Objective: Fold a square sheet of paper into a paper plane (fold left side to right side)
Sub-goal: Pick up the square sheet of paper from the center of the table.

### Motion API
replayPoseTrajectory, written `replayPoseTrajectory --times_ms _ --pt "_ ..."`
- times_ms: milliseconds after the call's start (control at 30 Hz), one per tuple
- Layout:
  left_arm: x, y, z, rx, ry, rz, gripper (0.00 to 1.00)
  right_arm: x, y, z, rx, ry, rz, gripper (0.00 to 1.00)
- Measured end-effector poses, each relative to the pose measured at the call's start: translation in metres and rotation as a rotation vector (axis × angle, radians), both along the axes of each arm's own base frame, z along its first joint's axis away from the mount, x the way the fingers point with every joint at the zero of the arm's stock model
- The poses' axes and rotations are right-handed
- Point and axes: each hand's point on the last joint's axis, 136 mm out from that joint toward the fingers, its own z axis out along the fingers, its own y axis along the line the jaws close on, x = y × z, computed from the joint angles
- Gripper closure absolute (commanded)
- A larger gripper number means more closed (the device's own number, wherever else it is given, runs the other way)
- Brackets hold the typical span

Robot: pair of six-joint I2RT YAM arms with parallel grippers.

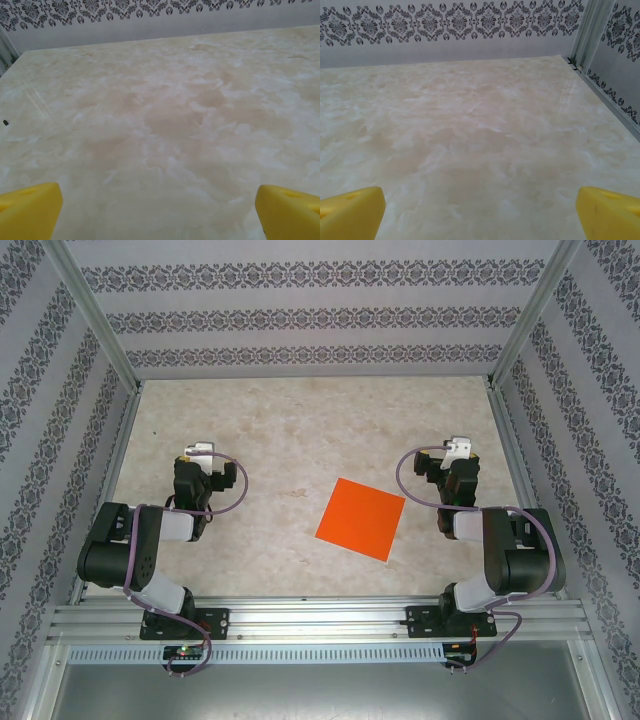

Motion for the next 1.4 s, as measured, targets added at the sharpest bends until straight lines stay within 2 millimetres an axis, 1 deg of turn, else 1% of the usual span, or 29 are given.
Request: replayPoseTrajectory --times_ms 167,233,267,333,400,433,467,500,533,567,600,633,667,700,767,800,867,933,1000,1100,1267,1333,1400 --pt "0.001 -0.001 0.000 0.003 0.048 -0.002 0.00 -0.001 0.001 0.001 0.001 0.003 0.003 0.02" --pt "0.006 -0.001 0.015 -0.012 0.084 0.004 0.00 -0.005 0.002 0.007 0.003 0.021 0.011 0.02" --pt "0.010 -0.001 0.030 -0.038 0.097 0.015 0.00 -0.007 0.003 0.017 0.008 0.020 0.013 0.02" --pt "0.022 -0.006 0.068 -0.114 0.098 0.026 0.00 -0.009 0.003 0.049 0.028 -0.019 0.010 0.02" --pt "0.032 -0.016 0.108 -0.213 0.086 0.004 0.00 -0.010 0.004 0.091 0.057 -0.080 0.009 0.02" --pt "0.034 -0.024 0.121 -0.258 0.085 -0.018 0.00 -0.011 0.005 0.111 0.070 -0.107 0.009 0.02" --pt "0.033 -0.034 0.128 -0.302 0.096 -0.043 0.00 -0.013 0.006 0.129 0.088 -0.125 0.010 0.02" --pt "0.029 -0.047 0.129 -0.337 0.123 -0.071 0.00 -0.015 0.008 0.144 0.111 -0.132 0.008 0.02" --pt "0.025 -0.060 0.124 -0.358 0.156 -0.098 0.00 -0.016 0.009 0.152 0.132 -0.128 0.007 0.02" --pt "0.016 -0.081 0.115 -0.378 0.212 -0.143 0.00 -0.018 0.011 0.159 0.158 -0.116 0.006 0.02" --pt "0.007 -0.102 0.104 -0.390 0.270 -0.188 0.00 -0.021 0.014 0.160 0.183 -0.092 0.005 0.02" --pt "-0.003 -0.122 0.095 -0.398 0.322 -0.230 0.00 -0.023 0.016 0.157 0.204 -0.065 0.005 0.02" --pt "-0.014 -0.145 0.085 -0.404 0.378 -0.281 0.00 -0.026 0.020 0.149 0.228 -0.022 0.006 0.02" --pt "-0.027 -0.167 0.076 -0.410 0.431 -0.332 0.00 -0.030 0.023 0.137 0.253 0.031 0.003 0.02" --pt "-0.051 -0.202 0.064 -0.421 0.511 -0.417 0.00 -0.040 0.031 0.109 0.292 0.150 -0.002 0.02" --pt "-0.062 -0.218 0.061 -0.429 0.544 -0.456 0.00 -0.046 0.035 0.095 0.310 0.207 -0.004 0.02" --pt "-0.081 -0.243 0.056 -0.449 0.592 -0.518 0.01 -0.059 0.044 0.072 0.333 0.302 -0.006 0.02" --pt "-0.100 -0.265 0.048 -0.482 0.640 -0.573 0.03 -0.071 0.052 0.049 0.350 0.389 -0.009 0.02" --pt "-0.118 -0.284 0.035 -0.513 0.704 -0.616 0.05 -0.084 0.060 0.025 0.359 0.477 -0.013 0.02" --pt "-0.136 -0.305 0.009 -0.528 0.800 -0.645 0.10 -0.098 0.069 -0.008 0.352 0.604 -0.019 0.02" --pt "-0.153 -0.324 -0.022 -0.536 0.909 -0.664 0.12 -0.106 0.081 -0.044 0.320 0.734 -0.020 0.02" --pt "-0.155 -0.330 -0.029 -0.538 0.934 -0.671 0.13 -0.108 0.085 -0.054 0.304 0.771 -0.020 0.02" --pt "-0.156 -0.336 -0.031 -0.543 0.945 -0.677 0.13 -0.110 0.090 -0.065 0.285 0.809 -0.019 0.02"
